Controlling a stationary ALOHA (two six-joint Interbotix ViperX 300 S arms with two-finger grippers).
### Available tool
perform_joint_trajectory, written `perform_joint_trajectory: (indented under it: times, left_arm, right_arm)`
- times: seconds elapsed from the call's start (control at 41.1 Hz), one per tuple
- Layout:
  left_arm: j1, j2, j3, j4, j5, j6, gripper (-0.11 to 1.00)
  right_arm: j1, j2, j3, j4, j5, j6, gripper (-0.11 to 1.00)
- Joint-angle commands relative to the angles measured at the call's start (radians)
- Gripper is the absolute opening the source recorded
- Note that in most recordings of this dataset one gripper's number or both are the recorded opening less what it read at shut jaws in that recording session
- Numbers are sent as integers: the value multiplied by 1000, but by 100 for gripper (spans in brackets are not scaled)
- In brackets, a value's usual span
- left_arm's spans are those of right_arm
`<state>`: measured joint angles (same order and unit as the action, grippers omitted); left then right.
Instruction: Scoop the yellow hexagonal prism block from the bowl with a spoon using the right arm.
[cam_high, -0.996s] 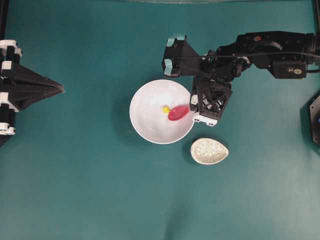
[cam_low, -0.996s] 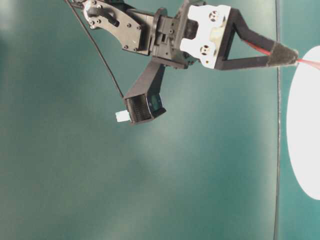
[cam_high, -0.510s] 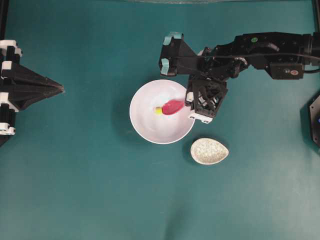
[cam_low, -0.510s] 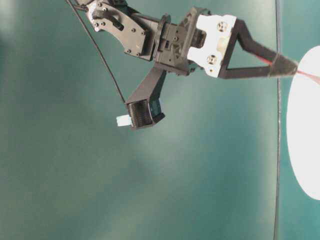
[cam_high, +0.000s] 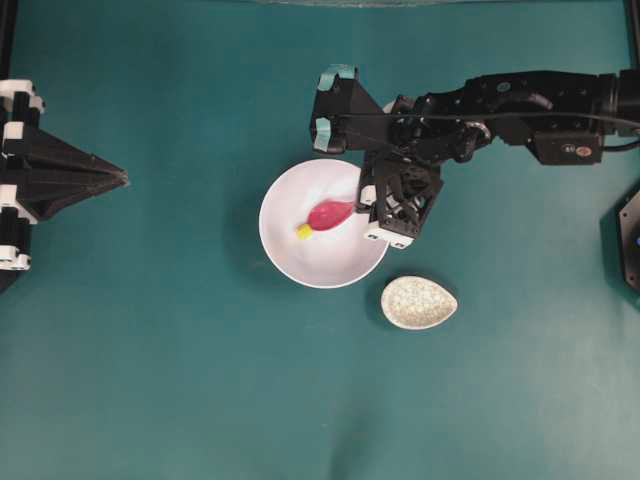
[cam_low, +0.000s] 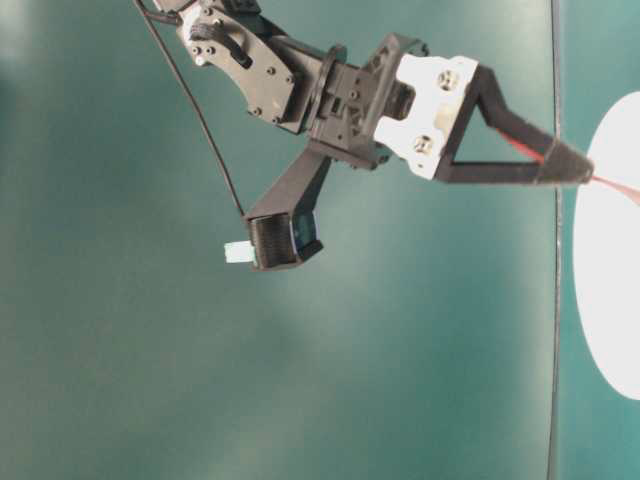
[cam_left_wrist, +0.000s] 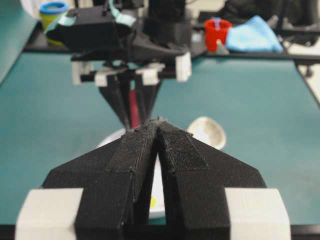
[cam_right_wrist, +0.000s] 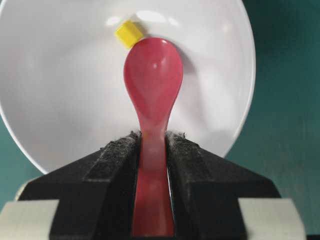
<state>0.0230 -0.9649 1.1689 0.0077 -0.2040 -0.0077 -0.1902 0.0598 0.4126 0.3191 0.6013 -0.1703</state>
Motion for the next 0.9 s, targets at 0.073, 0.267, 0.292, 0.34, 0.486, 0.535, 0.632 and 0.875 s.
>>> perform_joint_trajectory:
  times: [0.073,0.267,0.292,0.34,0.486,0.535,0.632,0.875]
  left_arm:
    - [2,6,-31,2,-5,0,4]
    - [2,6,-31,3,11,-3,4]
    - [2,6,-31,2,15,-5,4]
    - [2,6,-31,3,20,-6,4]
    - [2,6,-31,2,35,-9,4]
    - [2,6,-31,2,37,-9,4]
    - [2,6,-31,3,37,-9,4]
    - [2,6,-31,3,37,-8,4]
  right_arm:
    - [2,-15,-32,-9,-64,-3,24]
    - [2,-31,-71,-40,-54,-5,24]
    - [2,-37,-75,-48,-49,-5,24]
    - [2,-48,-83,-60,-37,-5,24]
    - [2,-78,-94,-84,2,0,24]
    - [0,-91,-97,-86,18,0,25]
    - [2,-112,-100,-89,55,0,25]
    - [2,-156,-101,-87,153,14,25]
